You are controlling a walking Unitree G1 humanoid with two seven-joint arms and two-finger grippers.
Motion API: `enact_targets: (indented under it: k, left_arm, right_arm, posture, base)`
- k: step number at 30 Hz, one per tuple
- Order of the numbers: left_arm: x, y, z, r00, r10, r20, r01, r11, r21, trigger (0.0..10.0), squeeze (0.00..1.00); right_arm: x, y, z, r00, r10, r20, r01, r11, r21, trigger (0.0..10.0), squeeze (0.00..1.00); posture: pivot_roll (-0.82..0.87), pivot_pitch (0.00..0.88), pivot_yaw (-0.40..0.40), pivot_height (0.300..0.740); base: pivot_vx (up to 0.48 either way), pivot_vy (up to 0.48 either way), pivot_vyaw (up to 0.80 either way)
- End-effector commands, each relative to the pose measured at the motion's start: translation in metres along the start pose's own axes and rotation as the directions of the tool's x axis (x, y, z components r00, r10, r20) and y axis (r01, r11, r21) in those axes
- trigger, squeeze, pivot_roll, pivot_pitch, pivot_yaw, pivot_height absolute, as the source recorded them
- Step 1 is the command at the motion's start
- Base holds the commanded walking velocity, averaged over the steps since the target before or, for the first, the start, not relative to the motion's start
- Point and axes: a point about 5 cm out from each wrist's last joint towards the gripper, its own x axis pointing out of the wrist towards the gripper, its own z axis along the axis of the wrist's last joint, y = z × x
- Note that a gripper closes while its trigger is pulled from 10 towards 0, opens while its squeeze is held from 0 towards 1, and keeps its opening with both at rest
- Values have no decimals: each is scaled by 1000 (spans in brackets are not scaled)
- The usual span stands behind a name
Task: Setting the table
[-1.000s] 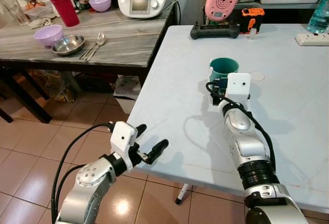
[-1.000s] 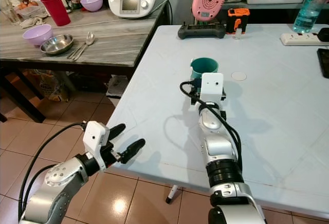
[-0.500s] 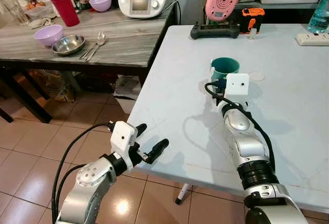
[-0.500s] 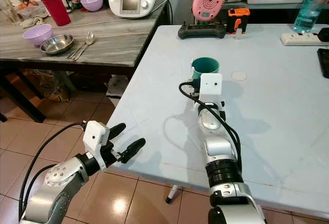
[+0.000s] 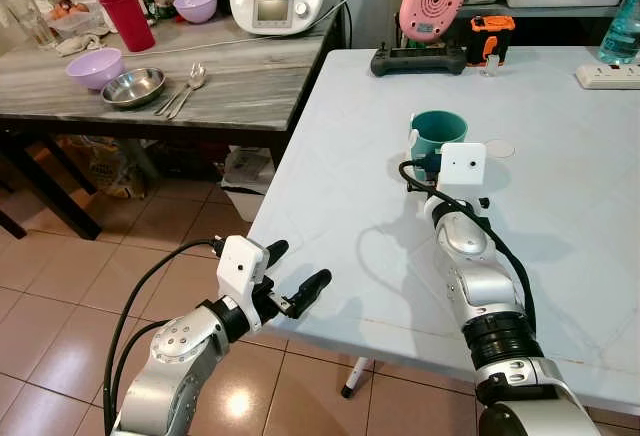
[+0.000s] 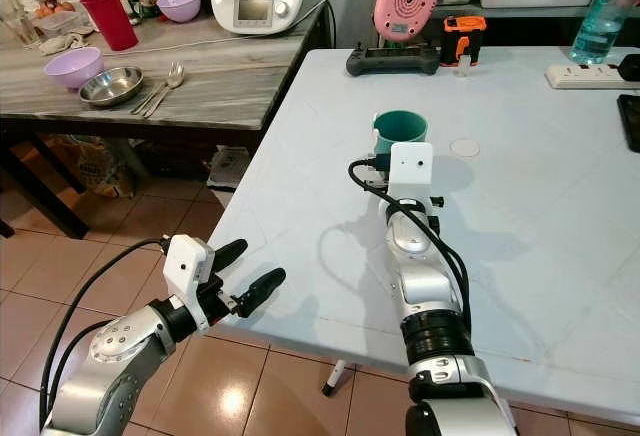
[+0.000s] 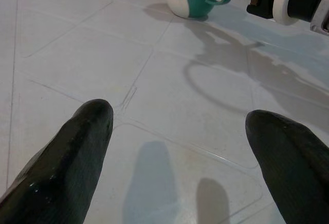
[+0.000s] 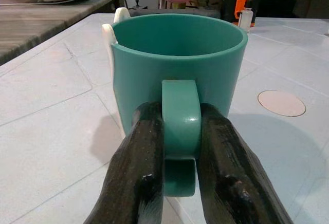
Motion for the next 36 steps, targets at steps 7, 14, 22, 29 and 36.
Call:
enact_targets:
  k: [7,14,22,29,36]
  left_arm:
    - [4,6,6,999,23,30,-23,1000,10,10000,0]
    - [9,16,18,991,101,86,-103,995,16,10000,0]
    - [16,24,21,977,183,109,-185,983,8,10000,0]
    - [23,25,23,977,182,114,-185,983,9,10000,0]
    - [23,25,23,977,182,114,-185,983,9,10000,0]
  right_arm:
    - [-6,-5,-6,1000,0,0,0,1000,0,0,0]
    - [-12,-11,0,999,5,51,-5,1000,11,10000,0]
    - [-21,-18,10,994,-1,110,-3,999,38,10000,0]
    - [-23,-23,12,992,-4,125,4,1000,2,10000,0]
    - [-23,-23,12,992,-4,125,4,1000,2,10000,0]
  posture:
    - [-204,30,112,740]
    - [-206,8,104,740]
    - [-228,0,104,740]
    - [-237,0,105,740]
    - [-237,0,105,740]
  base:
    - [0,0,0]
    - [0,0,0]
    - [0,0,0]
    - [0,0,0]
    - [0,0,0]
